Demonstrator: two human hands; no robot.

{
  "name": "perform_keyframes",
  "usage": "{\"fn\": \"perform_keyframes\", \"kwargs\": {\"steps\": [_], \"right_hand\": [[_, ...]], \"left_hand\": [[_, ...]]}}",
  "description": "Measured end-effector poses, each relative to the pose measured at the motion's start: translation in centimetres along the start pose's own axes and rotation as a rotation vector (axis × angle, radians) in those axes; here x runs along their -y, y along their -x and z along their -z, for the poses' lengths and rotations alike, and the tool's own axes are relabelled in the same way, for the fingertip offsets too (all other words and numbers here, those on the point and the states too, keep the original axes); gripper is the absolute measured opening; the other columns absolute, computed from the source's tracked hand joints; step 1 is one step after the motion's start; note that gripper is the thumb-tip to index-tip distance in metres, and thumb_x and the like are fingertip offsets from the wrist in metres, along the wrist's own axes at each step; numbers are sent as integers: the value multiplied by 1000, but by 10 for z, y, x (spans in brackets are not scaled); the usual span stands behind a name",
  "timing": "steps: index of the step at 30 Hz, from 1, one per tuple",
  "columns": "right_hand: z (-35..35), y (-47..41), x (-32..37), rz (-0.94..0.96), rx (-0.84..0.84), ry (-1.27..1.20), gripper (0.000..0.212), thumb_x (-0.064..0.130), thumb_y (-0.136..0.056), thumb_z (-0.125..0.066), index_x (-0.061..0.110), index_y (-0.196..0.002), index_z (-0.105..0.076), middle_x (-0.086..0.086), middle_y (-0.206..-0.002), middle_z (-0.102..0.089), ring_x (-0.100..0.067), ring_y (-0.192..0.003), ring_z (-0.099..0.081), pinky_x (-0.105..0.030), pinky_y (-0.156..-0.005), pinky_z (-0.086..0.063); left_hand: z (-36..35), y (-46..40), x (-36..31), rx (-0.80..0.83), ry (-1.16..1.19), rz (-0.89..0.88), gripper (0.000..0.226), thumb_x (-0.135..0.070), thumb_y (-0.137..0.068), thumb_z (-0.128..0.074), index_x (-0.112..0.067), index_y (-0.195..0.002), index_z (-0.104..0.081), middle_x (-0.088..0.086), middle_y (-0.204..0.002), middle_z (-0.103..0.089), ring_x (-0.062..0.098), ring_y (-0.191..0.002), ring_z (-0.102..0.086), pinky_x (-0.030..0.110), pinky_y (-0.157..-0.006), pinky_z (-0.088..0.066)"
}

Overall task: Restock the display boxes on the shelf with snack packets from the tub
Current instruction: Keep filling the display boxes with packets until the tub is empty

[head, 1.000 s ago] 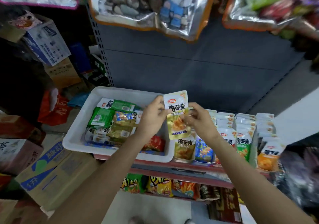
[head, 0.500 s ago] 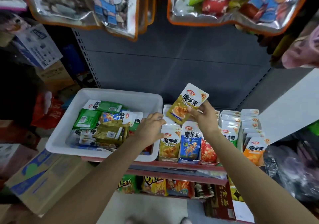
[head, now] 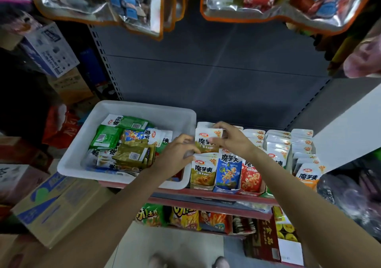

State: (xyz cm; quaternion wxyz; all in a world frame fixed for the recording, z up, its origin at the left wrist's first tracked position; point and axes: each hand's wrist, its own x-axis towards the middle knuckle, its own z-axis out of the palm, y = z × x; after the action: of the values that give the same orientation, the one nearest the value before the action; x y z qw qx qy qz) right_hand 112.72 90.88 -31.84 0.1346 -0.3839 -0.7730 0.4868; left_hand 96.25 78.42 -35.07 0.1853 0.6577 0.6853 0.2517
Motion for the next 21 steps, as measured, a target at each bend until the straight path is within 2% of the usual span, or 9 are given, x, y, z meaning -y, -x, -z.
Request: {"fn": "perform_keyframes", "kwargs": {"steps": [3, 7, 12, 14, 17, 19, 21], "right_hand": [[-4, -2, 0, 93, -149, 99, 16, 3, -86, -63, 19, -86, -61, 1, -76, -68, -14, -74, -65, -32, -72, -52], [-13, 0, -2, 75, -5, 470, 18, 2, -88, -55, 13, -92, -69, -4, -89, -70, -20, -84, -65, -32, -79, -52], [-27, 1, 10, 94, -197, 392, 21, 8, -90, -54, 13, -107, -65, -4, -99, -66, -20, -84, -62, -34, -78, -51], [-40, -1, 20, 138, -156, 411, 20, 7, -89, -53, 12, -105, -66, -5, -99, -65, -20, -84, -61, -33, -80, -50], [-74, -7, 37, 212, -41, 422, 22, 5, -89, -51, 10, -106, -65, -2, -100, -62, -18, -88, -59, -22, -79, -44], [-102, -13, 47, 250, 40, 455, 21, 6, -90, -51, 11, -106, -64, -5, -102, -63, -22, -92, -59, -27, -79, -44], [-132, -20, 56, 223, 138, 510, 22, 8, -91, -50, 12, -109, -62, -10, -106, -62, -26, -95, -59, -32, -82, -46]], "left_hand": [[0, -1, 0, -1, 2, -4, 20, -17, -86, -67, -19, -104, -71, 0, -126, -51, 13, -117, -48, 29, -103, -37], [-2, 1, 3, -7, 24, 18, 25, -19, -87, -65, -20, -111, -68, -1, -124, -52, 12, -115, -49, 24, -102, -35], [2, 7, 8, -5, 39, 42, 30, -21, -86, -65, -19, -116, -65, -1, -120, -53, 14, -111, -52, 29, -100, -41], [9, 15, 17, -33, 14, 99, 32, -20, -86, -65, -17, -118, -63, -1, -119, -53, 15, -110, -52, 29, -98, -42], [23, 34, 40, -94, 20, 254, 28, -17, -88, -62, -15, -116, -62, 1, -117, -56, 14, -99, -55, 25, -91, -46], [35, 48, 60, -118, 9, 361, 26, -16, -90, -59, -16, -116, -62, 3, -119, -56, 17, -97, -58, 30, -88, -50], [47, 62, 83, -103, -73, 451, 30, -14, -91, -56, -19, -120, -60, 5, -125, -55, 22, -104, -58, 37, -89, -50]]}}
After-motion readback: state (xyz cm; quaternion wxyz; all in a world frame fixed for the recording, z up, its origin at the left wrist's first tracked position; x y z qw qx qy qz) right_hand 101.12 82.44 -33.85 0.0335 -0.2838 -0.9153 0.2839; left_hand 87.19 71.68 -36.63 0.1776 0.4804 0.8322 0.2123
